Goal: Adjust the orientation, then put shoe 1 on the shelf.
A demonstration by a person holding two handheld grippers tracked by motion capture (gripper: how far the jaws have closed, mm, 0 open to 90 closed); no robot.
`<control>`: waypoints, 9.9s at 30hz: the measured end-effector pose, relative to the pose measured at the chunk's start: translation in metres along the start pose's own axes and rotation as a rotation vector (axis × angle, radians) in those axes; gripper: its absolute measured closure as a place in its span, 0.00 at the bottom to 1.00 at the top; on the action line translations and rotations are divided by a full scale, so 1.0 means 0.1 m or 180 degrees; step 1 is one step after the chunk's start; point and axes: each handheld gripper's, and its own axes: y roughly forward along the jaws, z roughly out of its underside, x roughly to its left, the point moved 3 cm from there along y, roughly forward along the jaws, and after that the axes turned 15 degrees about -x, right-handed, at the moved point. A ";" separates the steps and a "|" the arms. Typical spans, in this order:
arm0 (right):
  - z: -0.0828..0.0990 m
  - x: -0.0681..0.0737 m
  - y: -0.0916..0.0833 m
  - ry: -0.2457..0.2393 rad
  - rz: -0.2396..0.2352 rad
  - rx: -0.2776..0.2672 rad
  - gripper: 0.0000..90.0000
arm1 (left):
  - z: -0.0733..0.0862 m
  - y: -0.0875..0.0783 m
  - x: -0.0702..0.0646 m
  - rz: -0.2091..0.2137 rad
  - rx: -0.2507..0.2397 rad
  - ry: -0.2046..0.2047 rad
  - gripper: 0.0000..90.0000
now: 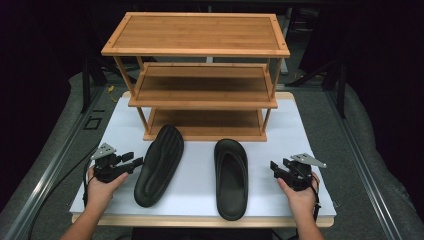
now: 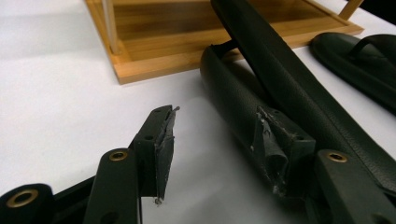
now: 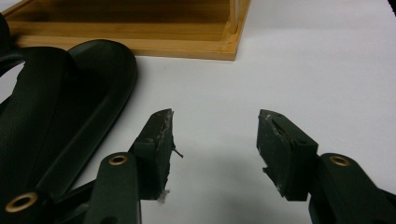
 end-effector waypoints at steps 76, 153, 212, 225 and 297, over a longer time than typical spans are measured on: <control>0.05 -0.12 0.01 0.0336 0.0019 0.0127 0.49 | -0.01 0.42 -0.98 0.0676 0.0201 -0.0027 0.87; 0.05 -0.17 0.02 0.0519 0.0003 0.0071 0.50 | 0.01 0.15 -0.41 0.0316 0.0238 0.0159 0.93; 0.06 -0.18 0.04 0.0613 0.0055 0.0062 0.51 | -0.87 -0.47 -0.47 0.0296 -0.1048 -0.0029 0.94; 0.05 -0.19 0.05 0.0659 0.0040 0.0040 0.51 | -1.21 -0.25 -0.47 0.0202 -0.1241 -0.0046 0.94; 0.05 -0.19 0.05 0.0797 -0.0087 0.0036 0.51 | -1.96 1.50 -0.25 -0.1108 -0.1121 -0.0127 0.93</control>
